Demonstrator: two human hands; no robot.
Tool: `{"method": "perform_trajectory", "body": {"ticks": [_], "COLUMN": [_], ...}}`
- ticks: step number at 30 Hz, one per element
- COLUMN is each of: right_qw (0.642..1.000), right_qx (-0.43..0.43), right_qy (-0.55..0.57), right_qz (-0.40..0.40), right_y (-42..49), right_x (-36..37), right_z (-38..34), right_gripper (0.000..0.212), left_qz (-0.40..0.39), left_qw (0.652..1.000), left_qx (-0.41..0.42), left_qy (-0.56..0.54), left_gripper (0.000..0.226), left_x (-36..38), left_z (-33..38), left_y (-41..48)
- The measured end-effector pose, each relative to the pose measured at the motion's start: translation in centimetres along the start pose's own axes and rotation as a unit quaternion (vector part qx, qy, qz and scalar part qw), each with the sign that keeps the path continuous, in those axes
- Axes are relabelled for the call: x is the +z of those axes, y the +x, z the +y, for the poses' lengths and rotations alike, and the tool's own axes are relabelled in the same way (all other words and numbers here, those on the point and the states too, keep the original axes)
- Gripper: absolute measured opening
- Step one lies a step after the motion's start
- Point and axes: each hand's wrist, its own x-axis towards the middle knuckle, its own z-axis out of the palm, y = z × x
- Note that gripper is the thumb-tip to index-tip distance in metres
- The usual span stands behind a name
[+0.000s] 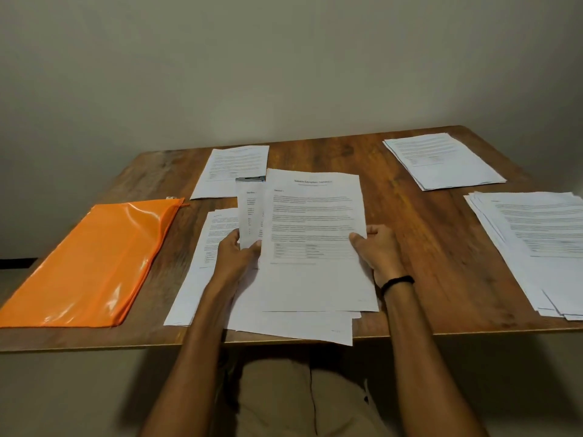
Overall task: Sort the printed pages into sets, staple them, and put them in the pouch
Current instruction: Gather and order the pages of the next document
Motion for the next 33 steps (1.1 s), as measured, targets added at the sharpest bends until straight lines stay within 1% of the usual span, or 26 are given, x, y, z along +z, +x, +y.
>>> {"method": "perform_trajectory", "body": {"ticks": [1, 2, 4, 7, 10, 13, 16, 18, 21, 25, 27, 30, 33], "right_qw": [1.0, 1.0, 1.0, 0.999, 0.996, 0.987, 0.981, 0.982, 0.988, 0.997, 0.997, 0.998, 0.998], "right_qx": [0.002, 0.006, 0.011, 0.004, -0.016, -0.04, -0.055, -0.059, -0.055, -0.039, -0.028, -0.037, -0.054], "right_qy": [-0.003, -0.003, 0.001, -0.024, -0.045, -0.074, -0.081, -0.084, -0.065, 0.037, 0.064, 0.055, 0.004], "right_qz": [-0.01, -0.017, -0.011, 0.032, 0.074, 0.136, 0.169, 0.16, 0.127, 0.055, 0.015, -0.012, -0.042], "right_y": [0.0, -0.1, 0.0, 0.6, 0.6, 0.4, 0.9, 1.3, 1.4, 1.3, 0.8, -0.1, -1.2], "right_x": [0.4, 0.7, 0.8, 0.2, -0.7, -2.2, -3.4, -3.7, -3.5, -1.5, 0.1, 2.6, 4.1], "right_z": [0.1, 0.2, 0.4, 0.9, 0.6, -0.3, -0.7, -0.8, -0.9, -0.3, -0.4, -0.4, -0.3], "right_gripper": [0.012, 0.012, 0.025, 0.03, 0.025, 0.022, 0.028, 0.03, 0.028, 0.034, 0.036, 0.043, 0.044], "left_qz": [0.003, 0.006, 0.008, -0.005, 0.006, 0.011, 0.009, 0.01, 0.003, 0.004, 0.007, 0.022, 0.015], "left_qw": [1.0, 1.0, 0.999, 0.999, 0.997, 0.995, 0.994, 0.994, 0.995, 0.996, 0.997, 0.994, 0.992], "left_qx": [0.006, 0.011, 0.022, 0.017, 0.023, 0.036, 0.045, 0.045, 0.04, 0.027, 0.02, 0.032, 0.029], "left_qy": [0.006, 0.014, 0.038, 0.046, 0.075, 0.091, 0.098, 0.097, 0.091, 0.085, 0.076, 0.105, 0.124], "left_gripper": [0.047, 0.046, 0.044, 0.044, 0.038, 0.032, 0.026, 0.025, 0.026, 0.026, 0.025, 0.023, 0.026], "left_x": [0.1, 0.2, 0.3, 0.2, 0.2, 0.2, 0.3, 0.2, 0.2, 0.1, 0.3, 0.7, 0.5], "left_z": [0.0, 0.1, -0.1, -0.1, 0.0, 0.1, 0.1, -0.1, -0.1, 0.0, 0.0, 0.4, 0.3], "left_y": [0.0, -0.1, 0.0, 0.0, 0.1, 0.1, 0.1, 0.3, 0.4, 0.3, 0.3, 0.0, 0.0]}}
